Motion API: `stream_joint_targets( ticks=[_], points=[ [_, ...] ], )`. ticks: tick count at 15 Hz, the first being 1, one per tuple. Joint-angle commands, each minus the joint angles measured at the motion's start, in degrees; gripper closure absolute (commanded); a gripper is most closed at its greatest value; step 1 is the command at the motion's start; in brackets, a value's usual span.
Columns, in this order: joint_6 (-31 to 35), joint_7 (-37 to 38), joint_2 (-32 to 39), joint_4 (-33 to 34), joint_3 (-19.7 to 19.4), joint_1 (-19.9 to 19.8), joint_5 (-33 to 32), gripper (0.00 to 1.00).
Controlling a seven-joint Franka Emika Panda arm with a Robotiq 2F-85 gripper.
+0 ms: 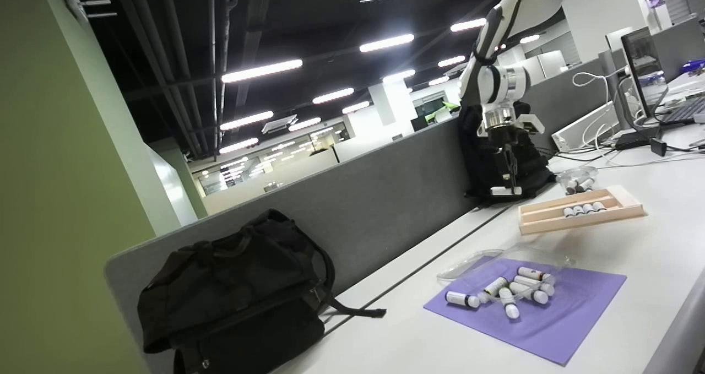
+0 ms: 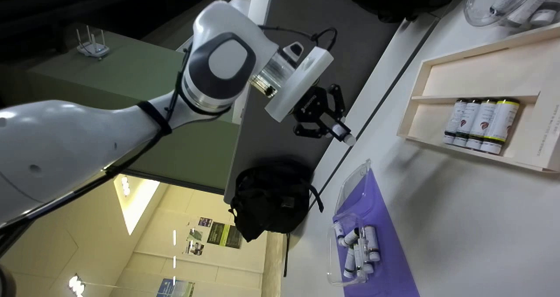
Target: Put the bottle on the table on the left side of the tray
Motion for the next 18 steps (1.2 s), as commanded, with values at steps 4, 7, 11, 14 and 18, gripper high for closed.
stream_joint_targets(
  ticks=[4, 7, 11, 14, 18],
  points=[
    [-0.8, -1.5, 0.2, 0.2, -1.0, 0.1, 0.5, 0.78],
    [-0.2, -1.4, 0.6, 0.2, -0.7, 1.0, 0.4, 0.78],
    [-1.1, -3.7, 0.8, 0.3, 0.5, -2.3, 6.1, 0.94],
    [-4.5, -7.0, 1.8, 0.8, 0.5, -6.2, 14.9, 0.94],
    [-9.8, -10.0, 4.1, 2.1, -2.8, -10.3, 24.6, 0.94]
  ],
)
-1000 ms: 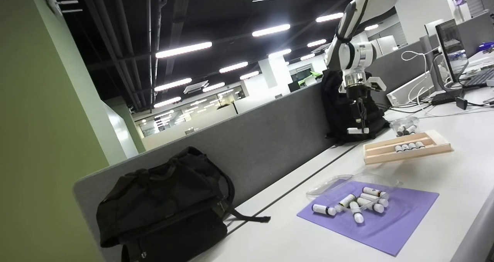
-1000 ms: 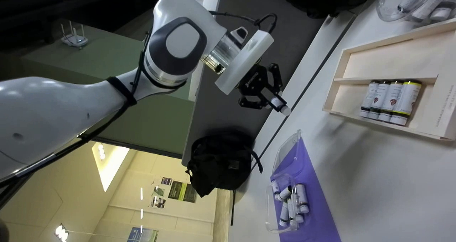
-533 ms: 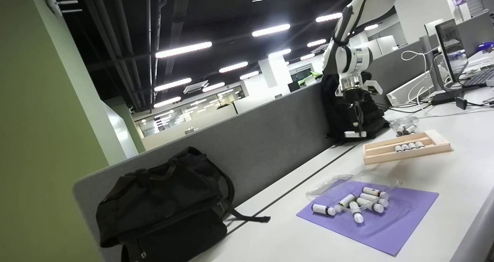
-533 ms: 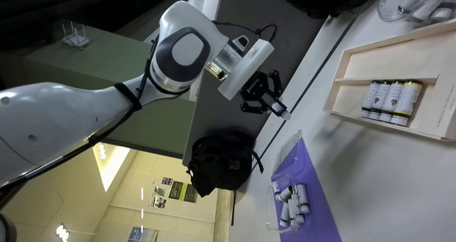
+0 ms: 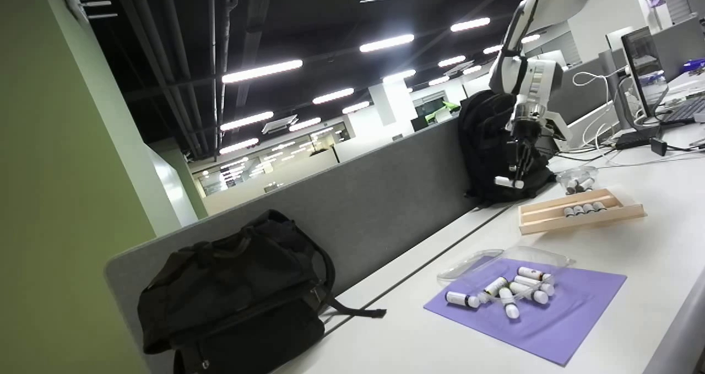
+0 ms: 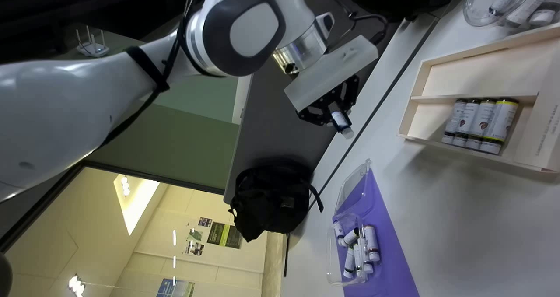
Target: Put the bottle on the table on the left side of the tray
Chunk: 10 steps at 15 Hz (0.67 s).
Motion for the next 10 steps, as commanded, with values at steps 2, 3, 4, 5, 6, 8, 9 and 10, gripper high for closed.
stream_joint_targets(
  ticks=[2, 3, 4, 5, 6, 8, 9, 10],
  points=[
    [-6.2, -3.4, 2.7, 2.8, -3.7, -3.7, 7.1, 0.94],
    [-4.2, -3.0, 1.4, 0.6, -4.4, -1.6, 6.3, 0.78],
    [-5.0, -3.8, 1.9, 0.7, -4.9, -2.3, 6.9, 0.78],
    [-5.4, -4.4, 2.2, 0.9, -5.2, -2.9, 7.3, 0.78],
    [-5.6, -4.5, 2.4, 1.1, -5.2, -3.0, 7.4, 0.78],
    [-5.7, -4.5, 2.4, 1.2, -5.2, -2.6, 7.4, 0.78],
    [-5.7, -4.5, 2.4, 1.2, -5.2, -2.4, 7.4, 0.78],
    [-5.0, -3.0, 2.0, 0.9, -5.9, -1.7, 6.1, 0.94]
  ],
)
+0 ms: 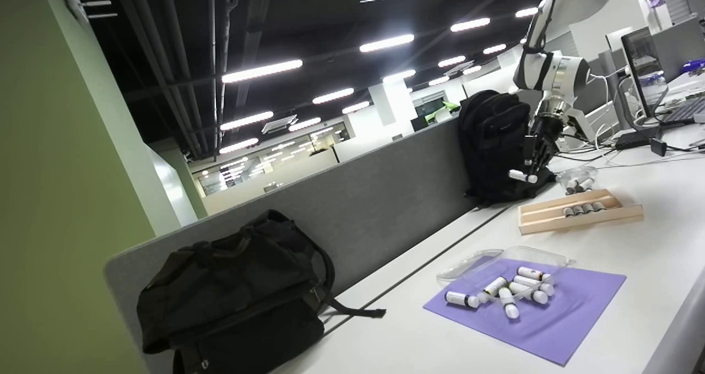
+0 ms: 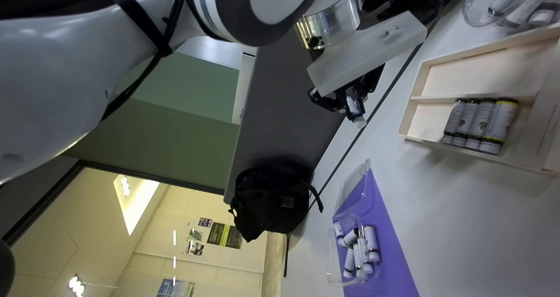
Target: Put the bottle on the table on the left side of the tray
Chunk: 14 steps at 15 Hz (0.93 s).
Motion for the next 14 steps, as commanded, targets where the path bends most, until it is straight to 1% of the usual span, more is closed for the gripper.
stream_joint_targets(
  ticks=[1, 3, 5, 7, 8, 9, 10, 11, 13, 14],
  points=[
    [1.5, 1.7, -0.6, -0.5, -3.2, 2.7, -1.2, 0.94],
    [8.3, 2.2, -1.6, -2.2, -5.3, 5.0, -1.9, 0.94],
    [15.8, 2.6, -2.2, -3.7, -6.5, 6.8, -2.3, 0.94],
    [21.1, 6.2, -2.6, -4.9, -7.9, 8.8, -5.3, 0.94],
    [21.5, 9.4, -2.6, -5.1, -8.6, 9.6, -8.2, 0.94],
    [21.1, 12.6, -2.7, -5.3, -9.1, 10.2, -11.3, 0.94],
    [18.7, 15.9, -2.7, -4.9, -9.2, 10.2, -14.7, 0.94],
    [14.6, 18.2, -2.6, -4.2, -8.5, 9.4, -17.0, 0.94],
    [6.9, 21.6, -2.4, -2.9, -6.8, 7.7, -19.2, 0.94],
    [4.1, 22.8, -2.4, -2.6, -6.2, 7.0, -19.0, 0.94]
  ],
)
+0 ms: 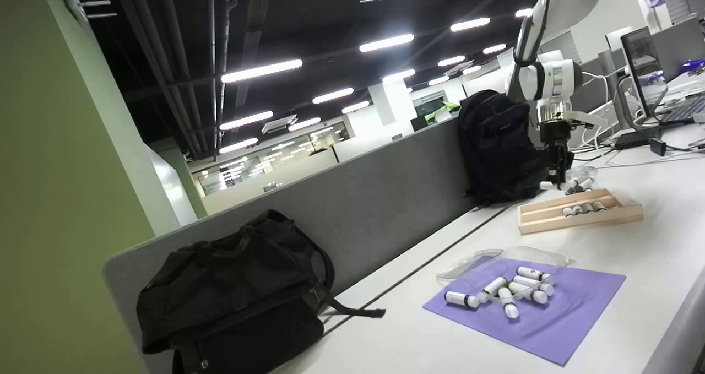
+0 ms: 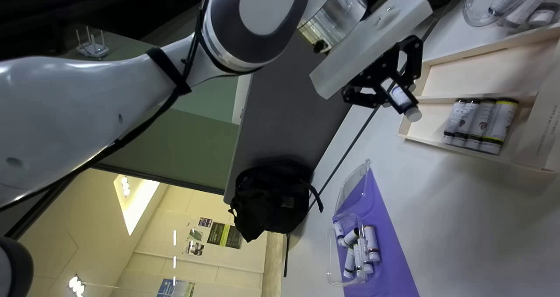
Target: Put the bottle on the table on the left side of the tray
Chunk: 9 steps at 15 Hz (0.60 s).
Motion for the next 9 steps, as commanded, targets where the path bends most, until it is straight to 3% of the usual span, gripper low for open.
stream_joint_targets(
  ticks=[1, 3, 4, 9],
  points=[
    [-10.3, 6.8, -1.3, 1.0, 2.1, -2.6, -1.7, 0.94],
    [-15.2, 6.6, -1.0, 1.8, 3.1, -3.9, 0.1, 0.94],
    [-11.1, 4.2, -0.6, 0.6, 2.7, -3.0, -1.0, 0.78],
    [-13.7, 4.3, -0.6, 1.0, 3.2, -3.9, -0.6, 0.78]
  ],
)
